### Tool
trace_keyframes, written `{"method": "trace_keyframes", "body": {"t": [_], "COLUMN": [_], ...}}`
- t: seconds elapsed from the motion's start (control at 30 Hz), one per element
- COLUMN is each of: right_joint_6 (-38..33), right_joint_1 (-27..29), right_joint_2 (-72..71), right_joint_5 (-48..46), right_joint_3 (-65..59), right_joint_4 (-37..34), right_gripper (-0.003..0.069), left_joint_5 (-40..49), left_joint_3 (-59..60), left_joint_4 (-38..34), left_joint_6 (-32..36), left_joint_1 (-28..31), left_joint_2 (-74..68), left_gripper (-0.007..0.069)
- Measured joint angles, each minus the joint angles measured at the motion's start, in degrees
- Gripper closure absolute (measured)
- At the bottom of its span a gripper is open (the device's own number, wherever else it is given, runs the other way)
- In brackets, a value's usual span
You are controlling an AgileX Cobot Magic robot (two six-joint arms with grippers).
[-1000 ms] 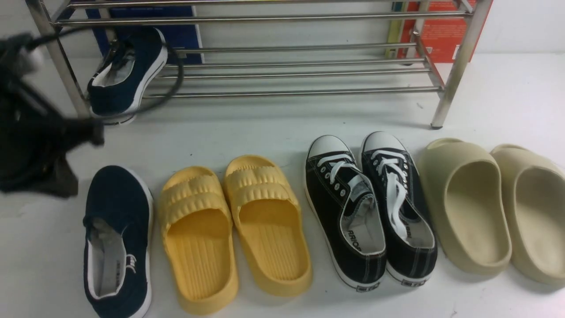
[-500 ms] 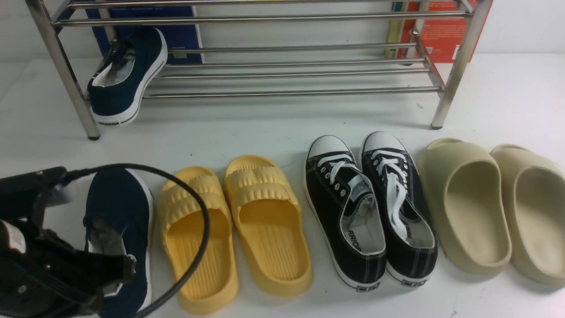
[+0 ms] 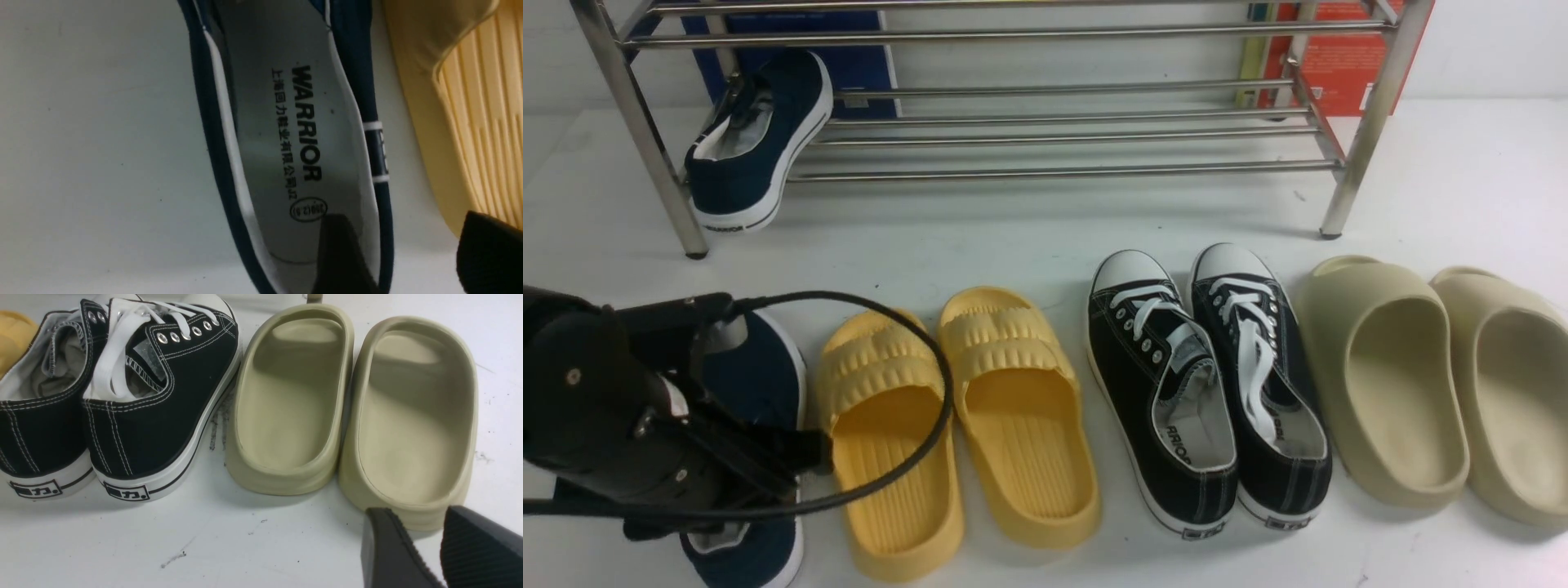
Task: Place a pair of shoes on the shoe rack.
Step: Use the left arm to grab the shoe closest to it, then use the left arm to put a shoe into the shoe rack
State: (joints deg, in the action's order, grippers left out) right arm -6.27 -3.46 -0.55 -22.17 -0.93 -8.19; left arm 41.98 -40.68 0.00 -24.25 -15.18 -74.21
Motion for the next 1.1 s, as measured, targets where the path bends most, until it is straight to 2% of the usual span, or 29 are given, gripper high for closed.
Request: {"method": "trace_keyframes", "body": {"t": [0.1, 0.17, 0.3, 0.33, 0.4, 0.43, 0.57, 0.73, 0.8, 0.87, 1.1], "right_joint_6": [0.0, 0.0, 0.0, 0.0, 0.0, 0.0, 0.0, 0.0, 0.0, 0.0, 0.0], "right_joint_1": [0.0, 0.0, 0.0, 0.0, 0.0, 0.0, 0.0, 0.0, 0.0, 0.0, 0.0], "right_joint_2": [0.0, 0.0, 0.0, 0.0, 0.0, 0.0, 0.0, 0.0, 0.0, 0.0, 0.0], "right_joint_5": [0.0, 0.0, -0.1, -0.1, -0.1, -0.1, -0.1, -0.1, -0.1, -0.1, -0.1], "right_joint_3": [0.0, 0.0, 0.0, 0.0, 0.0, 0.0, 0.0, 0.0, 0.0, 0.0, 0.0], "right_joint_4": [0.0, 0.0, 0.0, 0.0, 0.0, 0.0, 0.0, 0.0, 0.0, 0.0, 0.0], "right_gripper": [0.0419, 0.0419, 0.0419, 0.0419, 0.0419, 0.0419, 0.0419, 0.0419, 0.0419, 0.0419, 0.0419], "left_joint_5": [-0.7, -1.1, -1.6, -1.6, -1.5, -1.1, 2.6, 13.7, 19.7, 22.0, 24.9], "left_joint_3": [0.0, 0.0, -0.2, -0.3, -0.4, -0.4, -0.4, -4.5, -9.3, -12.6, -25.3], "left_joint_4": [-0.5, -0.5, -0.5, -0.5, -1.5, -1.7, -1.7, -1.6, -1.3, -1.3, -6.0], "left_joint_6": [-0.8, -1.2, -1.4, -1.4, -1.4, -1.4, -1.4, -0.8, 2.6, 5.1, 16.1], "left_joint_1": [0.0, 0.0, 0.0, 0.0, 0.0, 0.0, 0.0, 0.0, 0.0, 0.0, 0.0], "left_joint_2": [-3.3, -6.0, -8.2, -8.2, -8.1, -7.7, -5.1, 1.2, 4.0, 4.5, -1.9], "left_gripper": [0.0253, 0.0302, 0.0463, 0.0483, 0.061, 0.0624, 0.0621, 0.0622, 0.0622, 0.0622, 0.0622]}}
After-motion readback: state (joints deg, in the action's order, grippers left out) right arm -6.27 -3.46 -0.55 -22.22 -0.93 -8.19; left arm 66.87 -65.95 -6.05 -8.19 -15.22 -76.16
